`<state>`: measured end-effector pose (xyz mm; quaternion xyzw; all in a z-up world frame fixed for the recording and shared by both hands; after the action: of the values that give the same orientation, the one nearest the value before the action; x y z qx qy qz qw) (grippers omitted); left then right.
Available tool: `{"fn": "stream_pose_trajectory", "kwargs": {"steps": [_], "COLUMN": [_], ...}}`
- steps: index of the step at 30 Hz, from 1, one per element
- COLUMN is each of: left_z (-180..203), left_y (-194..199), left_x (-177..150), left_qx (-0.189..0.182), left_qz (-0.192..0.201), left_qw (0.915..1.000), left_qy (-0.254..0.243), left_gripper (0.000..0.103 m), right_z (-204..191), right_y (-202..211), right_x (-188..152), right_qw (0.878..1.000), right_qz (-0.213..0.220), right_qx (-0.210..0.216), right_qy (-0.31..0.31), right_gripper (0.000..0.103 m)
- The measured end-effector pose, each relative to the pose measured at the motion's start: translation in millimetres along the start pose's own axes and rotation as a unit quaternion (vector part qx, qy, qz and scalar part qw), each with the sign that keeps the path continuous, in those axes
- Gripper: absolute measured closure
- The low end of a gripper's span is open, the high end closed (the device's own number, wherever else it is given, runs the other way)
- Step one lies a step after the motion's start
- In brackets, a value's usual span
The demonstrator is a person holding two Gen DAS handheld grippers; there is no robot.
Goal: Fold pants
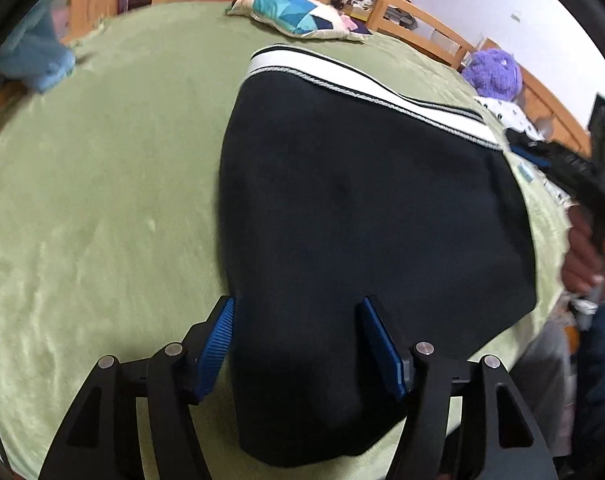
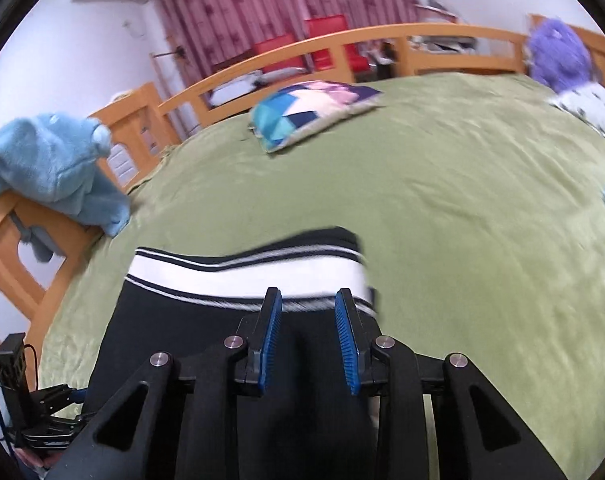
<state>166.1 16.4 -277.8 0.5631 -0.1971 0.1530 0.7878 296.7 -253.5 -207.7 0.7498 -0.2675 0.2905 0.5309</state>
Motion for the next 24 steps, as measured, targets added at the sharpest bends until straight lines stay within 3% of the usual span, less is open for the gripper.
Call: {"fn": "stream_pose_trajectory", "kwargs": {"steps": [2, 4, 6, 9, 12, 14, 20, 24], "left_z": [-2, 0, 5, 13, 15, 14, 13, 19], "left_y": [4, 8, 11, 12, 8, 5, 17, 38], "left_x": [3, 4, 7, 12, 13, 10, -7, -19], "left_qx": [-0.011, -0.012, -0.012, 0.001, 0.017, 0.041, 0.062, 0.053], "left_qz": [-0.004, -0.001, 0.004, 0.011, 0.011, 0.006, 0.011, 0.015], "left_qw": [0.9999, 0.9999, 0.9999, 0.9998, 0.9997, 0.9990, 0.9980, 0.9985], "left_qy": [0.011, 0.009, 0.001, -0.014, -0.014, -0.016, 0.000, 0.009], "left_gripper": [0.041, 0.041, 0.041, 0.041, 0.040, 0.040, 0.039, 0.039], "right_z": [-6, 4, 22, 33, 29, 25, 16, 13], "right_y": [-20, -51, -68, -63, -36, -15, 28, 51], "right_x": [0, -9, -8, -4, -5, -17, -94, -118], "right_qw": [1.000, 0.999, 0.999, 0.997, 0.997, 0.998, 0.996, 0.993], "right_qz": [-0.006, -0.036, -0.039, -0.052, -0.041, -0.035, -0.064, -0.085], "right_qx": [-0.003, -0.024, -0.036, -0.020, -0.017, -0.022, -0.060, -0.074], "right_qy": [0.024, 0.031, 0.000, -0.051, -0.057, -0.043, 0.010, 0.015], "right_gripper": [0.074, 0.084, 0.086, 0.100, 0.094, 0.079, 0.079, 0.077]}}
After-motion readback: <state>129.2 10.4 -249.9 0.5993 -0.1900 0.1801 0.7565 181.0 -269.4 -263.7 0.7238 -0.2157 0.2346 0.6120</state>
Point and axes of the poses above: each gripper's, at about its wrist camera, not at the fingertips, and y roughly against the way its jaws point, z to its right, x to its top, the point moved 10 cm from there along -y, roughly the way its jaws point, and after that the axes turned 1 degree about y, right-handed, at the moved point
